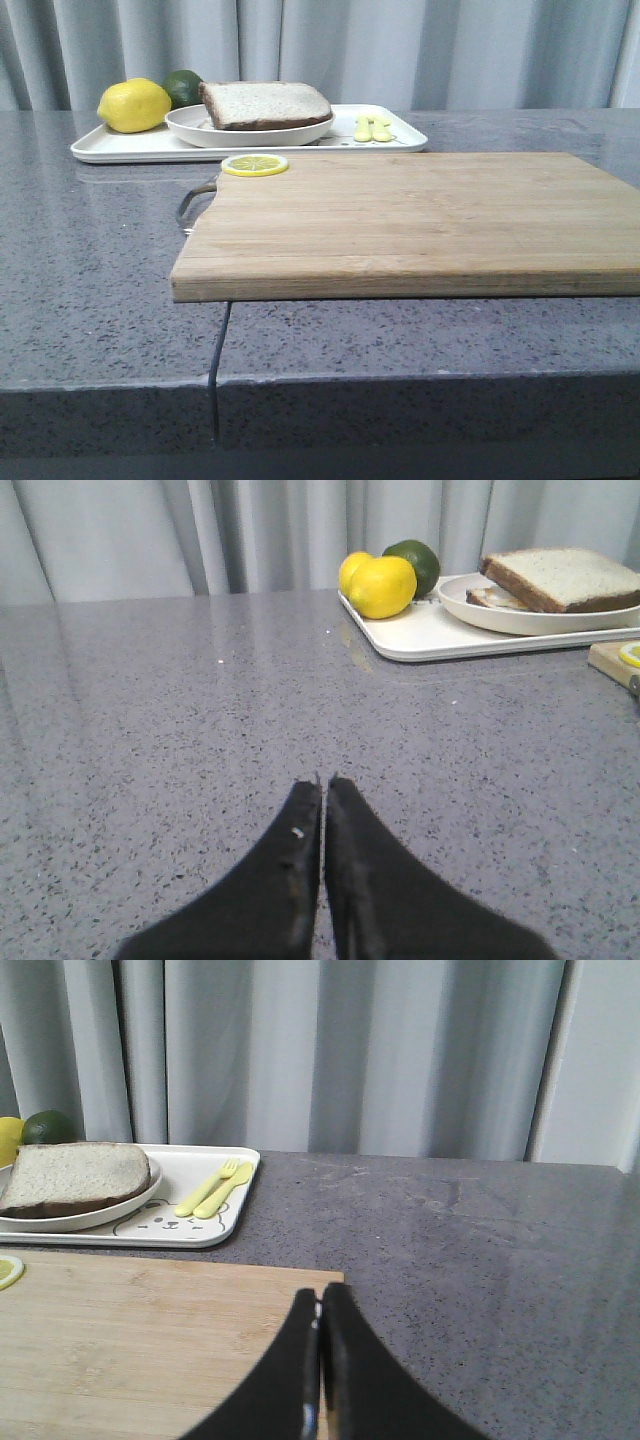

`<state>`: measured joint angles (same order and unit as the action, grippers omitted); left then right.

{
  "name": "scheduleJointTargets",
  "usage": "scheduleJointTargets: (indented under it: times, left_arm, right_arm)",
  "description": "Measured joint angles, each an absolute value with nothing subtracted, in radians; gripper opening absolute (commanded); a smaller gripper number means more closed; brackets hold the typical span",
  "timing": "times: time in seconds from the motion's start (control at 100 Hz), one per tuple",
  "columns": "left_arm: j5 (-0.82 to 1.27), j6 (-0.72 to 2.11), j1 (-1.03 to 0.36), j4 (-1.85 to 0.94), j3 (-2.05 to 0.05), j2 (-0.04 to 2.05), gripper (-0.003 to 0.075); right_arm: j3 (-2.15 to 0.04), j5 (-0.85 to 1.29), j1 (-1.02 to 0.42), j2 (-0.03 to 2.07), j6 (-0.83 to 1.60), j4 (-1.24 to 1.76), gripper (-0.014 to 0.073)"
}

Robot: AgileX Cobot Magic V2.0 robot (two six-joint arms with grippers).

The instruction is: Place bread and move sandwich to tray

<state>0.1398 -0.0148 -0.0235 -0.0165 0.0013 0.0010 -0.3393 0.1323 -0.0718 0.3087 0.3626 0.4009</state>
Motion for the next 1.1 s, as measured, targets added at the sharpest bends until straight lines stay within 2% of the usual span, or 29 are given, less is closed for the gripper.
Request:
scheduleJointTargets:
  times: [0.39, 1.1]
  left_arm:
    - [0.170, -0.015, 0.036, -0.019, 0.001, -0.004, -0.0019]
    - [0.170, -0.015, 0.038, -0.029, 0.001, -0.004, -0.0019]
  right_arm:
    - [-0.339, 0.132, -0.072, 0.309, 0.363, 0.401, -0.0067]
    - [-0.339, 0.132, -0.072, 0.309, 0.363, 0.401, -0.0067]
